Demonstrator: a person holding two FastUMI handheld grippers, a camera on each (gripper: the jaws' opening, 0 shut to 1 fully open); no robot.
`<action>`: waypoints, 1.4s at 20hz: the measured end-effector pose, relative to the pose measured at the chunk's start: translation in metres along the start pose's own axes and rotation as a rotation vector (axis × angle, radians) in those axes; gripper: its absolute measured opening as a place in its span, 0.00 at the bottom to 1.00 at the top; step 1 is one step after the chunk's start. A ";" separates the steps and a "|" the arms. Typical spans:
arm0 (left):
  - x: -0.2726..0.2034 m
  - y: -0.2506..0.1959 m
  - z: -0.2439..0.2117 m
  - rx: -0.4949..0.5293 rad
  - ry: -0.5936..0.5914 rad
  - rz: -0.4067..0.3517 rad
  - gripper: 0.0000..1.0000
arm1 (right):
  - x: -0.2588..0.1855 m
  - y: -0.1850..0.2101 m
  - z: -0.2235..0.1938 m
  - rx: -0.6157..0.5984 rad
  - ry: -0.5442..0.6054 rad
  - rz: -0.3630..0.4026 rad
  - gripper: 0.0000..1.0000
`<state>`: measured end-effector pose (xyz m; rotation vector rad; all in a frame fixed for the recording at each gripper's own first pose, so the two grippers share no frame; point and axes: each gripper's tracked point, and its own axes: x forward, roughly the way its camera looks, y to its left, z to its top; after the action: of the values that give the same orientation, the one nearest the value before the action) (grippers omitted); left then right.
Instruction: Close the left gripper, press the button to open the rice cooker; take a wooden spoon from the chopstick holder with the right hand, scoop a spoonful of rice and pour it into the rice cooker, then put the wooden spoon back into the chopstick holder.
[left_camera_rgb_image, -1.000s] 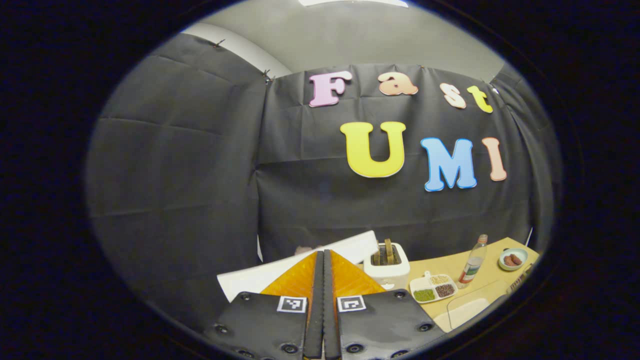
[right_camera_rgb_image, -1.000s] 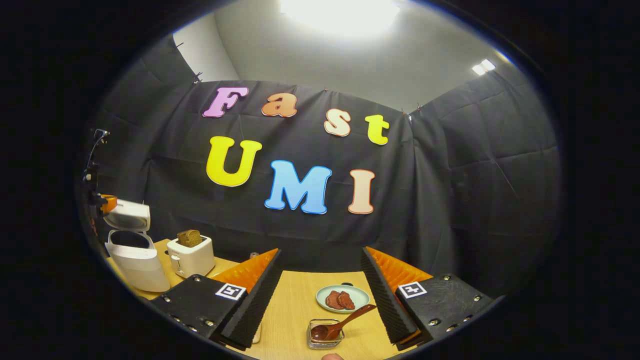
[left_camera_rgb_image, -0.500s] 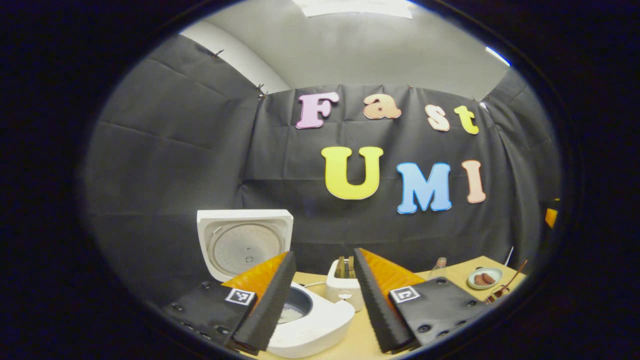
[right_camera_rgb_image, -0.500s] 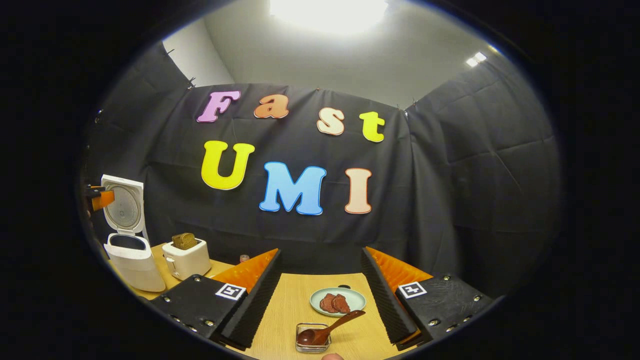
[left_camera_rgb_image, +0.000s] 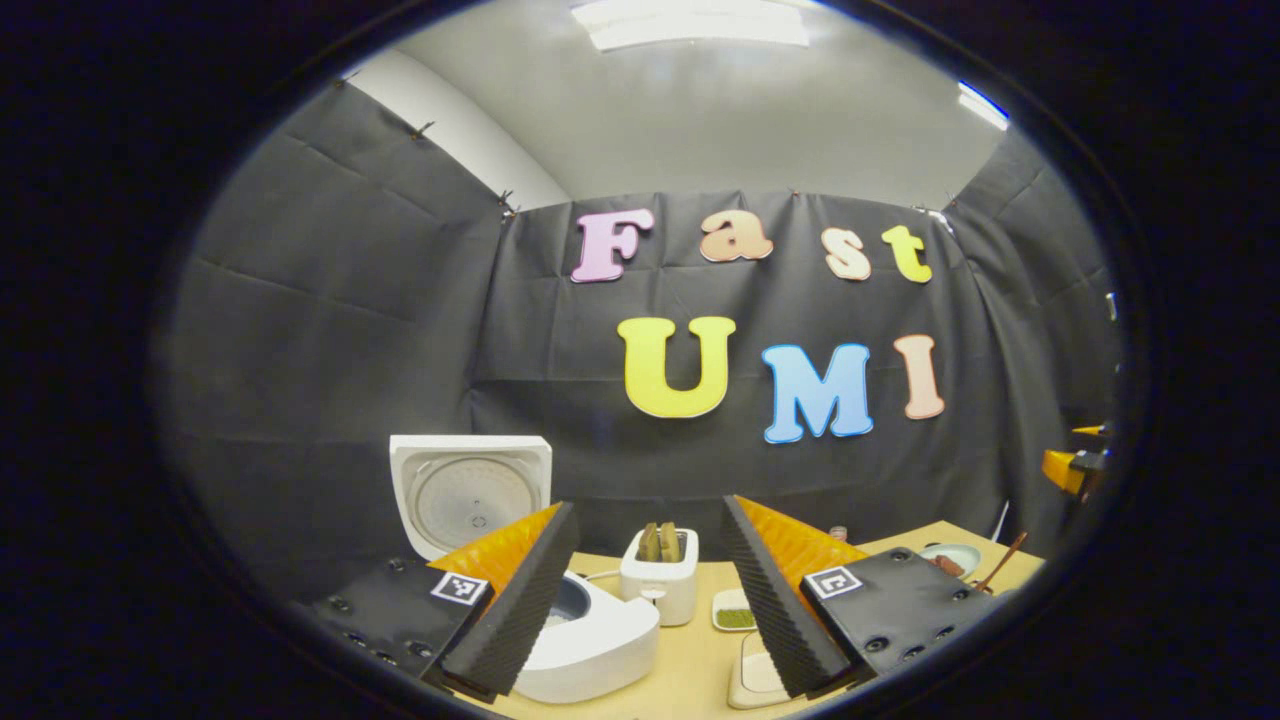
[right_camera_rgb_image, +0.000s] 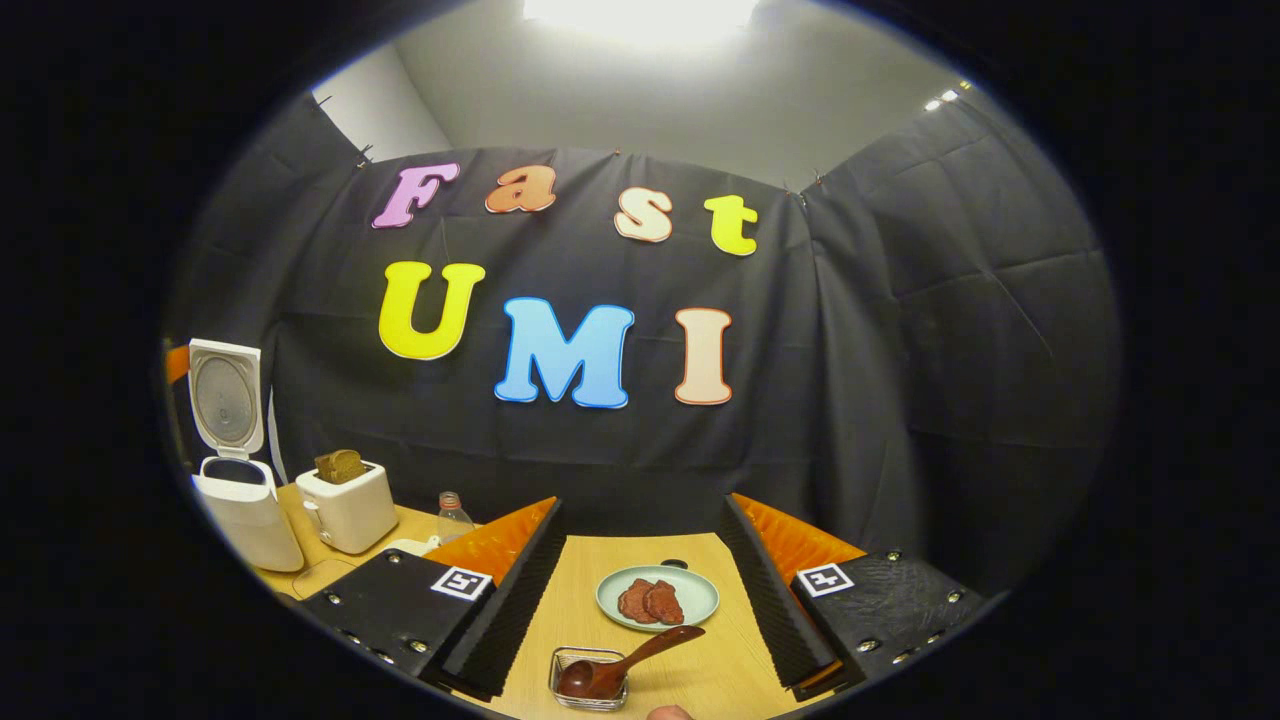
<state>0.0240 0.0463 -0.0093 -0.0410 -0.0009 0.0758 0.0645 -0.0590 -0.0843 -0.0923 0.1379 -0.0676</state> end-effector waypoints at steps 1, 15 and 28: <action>-0.003 -0.003 0.002 0.003 -0.003 -0.004 0.95 | 0.005 -0.003 -0.009 0.004 0.016 -0.001 0.95; -0.038 -0.018 0.027 0.080 -0.014 0.028 0.99 | 0.052 -0.016 -0.140 0.093 0.289 0.015 0.95; -0.043 -0.007 0.020 0.093 0.010 0.070 0.99 | 0.045 0.011 -0.218 0.265 0.518 0.092 0.60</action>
<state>-0.0189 0.0372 0.0113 0.0521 0.0137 0.1451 0.0794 -0.0702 -0.3069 0.1988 0.6479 -0.0160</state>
